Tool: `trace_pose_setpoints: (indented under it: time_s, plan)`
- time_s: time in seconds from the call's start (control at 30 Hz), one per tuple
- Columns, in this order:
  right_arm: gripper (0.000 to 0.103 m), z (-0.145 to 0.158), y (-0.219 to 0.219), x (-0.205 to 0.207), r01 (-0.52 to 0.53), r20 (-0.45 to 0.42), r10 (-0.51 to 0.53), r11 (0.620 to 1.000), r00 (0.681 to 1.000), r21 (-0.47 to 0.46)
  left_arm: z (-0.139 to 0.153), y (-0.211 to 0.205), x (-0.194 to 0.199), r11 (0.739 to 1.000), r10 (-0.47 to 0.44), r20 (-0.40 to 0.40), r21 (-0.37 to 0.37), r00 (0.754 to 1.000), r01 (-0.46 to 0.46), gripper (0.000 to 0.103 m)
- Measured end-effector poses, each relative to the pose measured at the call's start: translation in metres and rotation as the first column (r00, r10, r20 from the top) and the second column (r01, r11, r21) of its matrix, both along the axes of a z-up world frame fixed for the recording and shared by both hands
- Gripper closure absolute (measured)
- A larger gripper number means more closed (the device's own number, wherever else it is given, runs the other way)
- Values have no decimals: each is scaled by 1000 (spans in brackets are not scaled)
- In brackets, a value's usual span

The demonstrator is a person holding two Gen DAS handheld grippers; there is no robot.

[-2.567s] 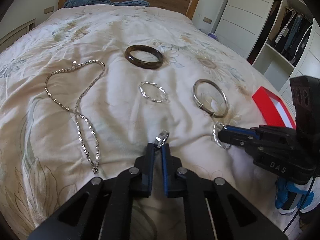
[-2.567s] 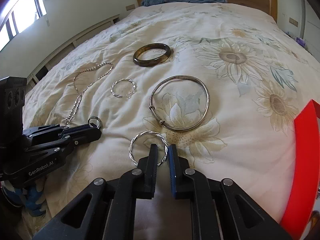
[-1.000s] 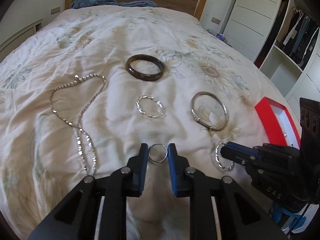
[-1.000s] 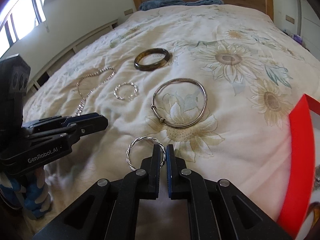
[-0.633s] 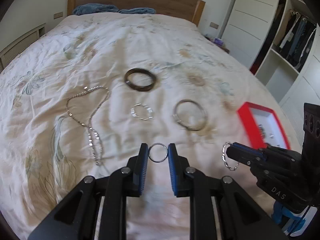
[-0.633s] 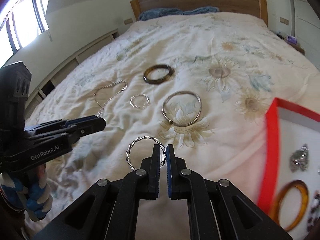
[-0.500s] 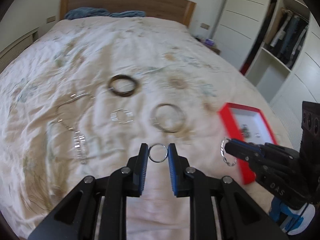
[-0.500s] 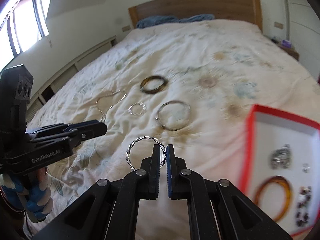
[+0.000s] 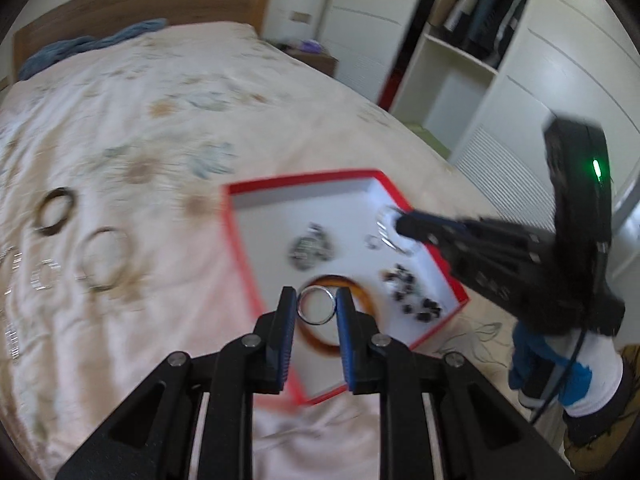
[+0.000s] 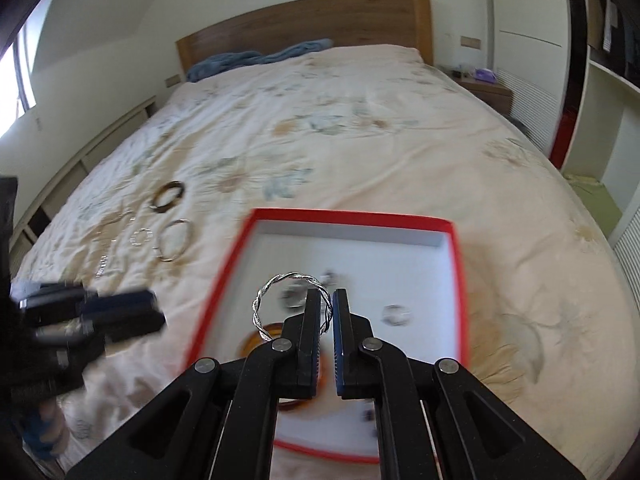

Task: Organize jewelry
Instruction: 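Carry the ring and hoop over the red box and open both tools, then lift both open tools out of the box back toward the bed jewelry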

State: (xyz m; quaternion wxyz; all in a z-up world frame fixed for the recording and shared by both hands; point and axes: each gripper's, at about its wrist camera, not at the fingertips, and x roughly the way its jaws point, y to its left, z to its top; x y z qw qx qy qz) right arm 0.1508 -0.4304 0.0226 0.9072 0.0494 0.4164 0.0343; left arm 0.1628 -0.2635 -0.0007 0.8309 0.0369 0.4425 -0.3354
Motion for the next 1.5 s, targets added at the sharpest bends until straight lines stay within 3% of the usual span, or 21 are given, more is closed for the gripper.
trace_pose_setpoints:
  time_s: [0.23, 0.47, 0.67, 0.87, 0.93, 1.1, 1.17, 1.27, 1.4, 1.5]
  plan:
    - [97, -26, -34, 39, 13, -64, -14, 1000, 998, -13, -41, -55, 8, 992, -57, -46, 106, 997, 62, 84]
    - [97, -48, -40, 76, -29, -134, 17, 996, 991, -85, -73, -65, 13, 978, -81, -73, 188, 994, 94, 84]
    - [97, -72, -34, 87, -76, -221, 42, 986, 974, -149, -77, -63, 13, 982, -76, -80, 166, 994, 88, 83]
    - [90, -69, -38, 82, -68, -231, 28, 984, 972, -164, -72, -60, 20, 989, -63, -116, 123, 991, 77, 80]
    - [89, -59, -42, 74, -51, -215, 19, 988, 977, -144, -64, -57, 20, 993, -52, -118, 99, 992, 64, 74]
    - [73, -15, -50, 39, 6, -140, -20, 995, 990, -100, -31, -47, 7, 997, -40, -93, 60, 995, 46, 73]
    - [71, 4, -52, 25, 24, -110, -34, 996, 993, -84, -14, -41, -2, 998, -34, -71, 52, 997, 38, 73]
    - [70, 38, -50, -4, 46, -53, -48, 998, 997, -33, 13, -25, -19, 999, 4, -27, 47, 1000, -3, 73]
    - [57, 88, -36, -50, 55, 48, -55, 998, 997, 5, 46, 0, -42, 998, 38, 14, 48, 999, -38, 73]
    - [54, 124, -17, -84, 47, 112, -49, 999, 992, 27, 76, 27, -64, 996, 73, 74, 43, 995, -76, 73]
